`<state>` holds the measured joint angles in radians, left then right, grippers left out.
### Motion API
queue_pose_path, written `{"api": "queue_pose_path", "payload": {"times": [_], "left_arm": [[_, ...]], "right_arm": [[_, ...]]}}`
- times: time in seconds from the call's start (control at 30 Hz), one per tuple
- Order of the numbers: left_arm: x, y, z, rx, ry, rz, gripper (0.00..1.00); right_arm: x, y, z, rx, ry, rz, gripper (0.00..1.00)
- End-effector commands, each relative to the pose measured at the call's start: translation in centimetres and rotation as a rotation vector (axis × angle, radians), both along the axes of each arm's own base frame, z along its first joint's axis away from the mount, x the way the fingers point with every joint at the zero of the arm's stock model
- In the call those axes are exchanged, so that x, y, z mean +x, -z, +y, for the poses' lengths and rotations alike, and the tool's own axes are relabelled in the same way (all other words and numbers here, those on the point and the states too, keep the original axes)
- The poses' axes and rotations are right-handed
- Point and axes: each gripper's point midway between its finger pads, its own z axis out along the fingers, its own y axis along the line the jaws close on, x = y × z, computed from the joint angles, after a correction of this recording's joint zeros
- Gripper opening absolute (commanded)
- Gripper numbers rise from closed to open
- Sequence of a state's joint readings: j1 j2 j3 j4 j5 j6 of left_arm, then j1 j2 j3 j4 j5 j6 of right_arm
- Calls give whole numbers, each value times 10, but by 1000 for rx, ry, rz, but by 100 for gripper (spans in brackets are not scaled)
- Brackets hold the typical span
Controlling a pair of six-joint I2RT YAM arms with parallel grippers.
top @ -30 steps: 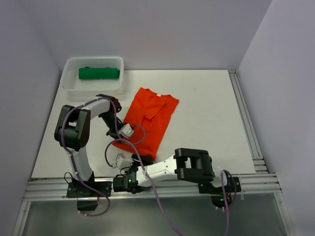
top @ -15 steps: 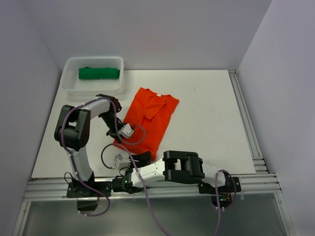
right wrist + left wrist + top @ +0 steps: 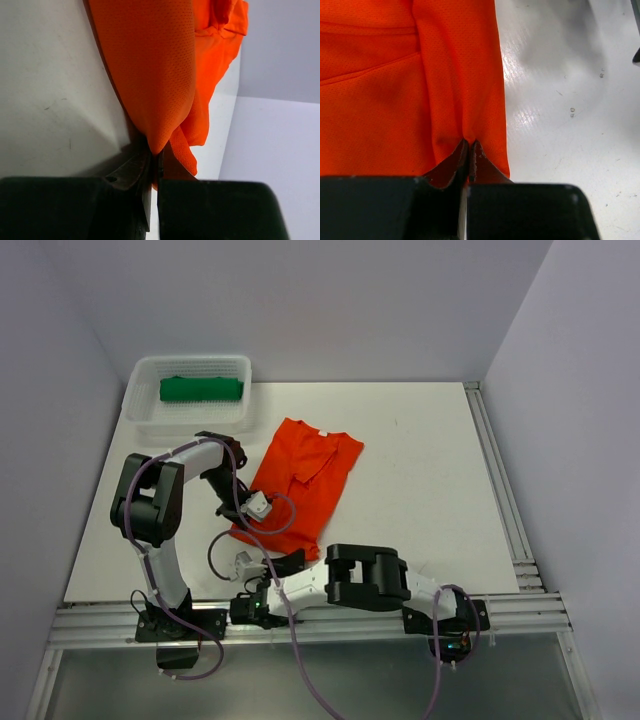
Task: Roll the t-shirts
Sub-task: Roll the tshirt
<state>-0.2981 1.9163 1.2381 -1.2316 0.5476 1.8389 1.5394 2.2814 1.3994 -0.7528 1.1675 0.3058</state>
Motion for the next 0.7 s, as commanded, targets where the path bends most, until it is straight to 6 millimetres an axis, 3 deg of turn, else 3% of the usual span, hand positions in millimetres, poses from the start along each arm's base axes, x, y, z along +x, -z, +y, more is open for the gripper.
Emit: {"api": "queue_pose_path", "payload": {"times": [0.0, 0.2, 0.47, 0.67], "left_arm": [[-2, 19, 5, 36, 46, -6, 7], [10, -8, -10, -41, 12, -49, 24], [39, -60, -28, -192, -111, -134, 28], [57, -100, -20, -337, -231, -159, 34]], "right_arm": [[-16, 35, 11, 176, 42, 250, 0], [-32, 21, 25, 319, 14, 462, 0], [-45, 10, 27, 440, -4, 643, 0], [-55, 14, 27, 568, -19, 855, 0]]}}
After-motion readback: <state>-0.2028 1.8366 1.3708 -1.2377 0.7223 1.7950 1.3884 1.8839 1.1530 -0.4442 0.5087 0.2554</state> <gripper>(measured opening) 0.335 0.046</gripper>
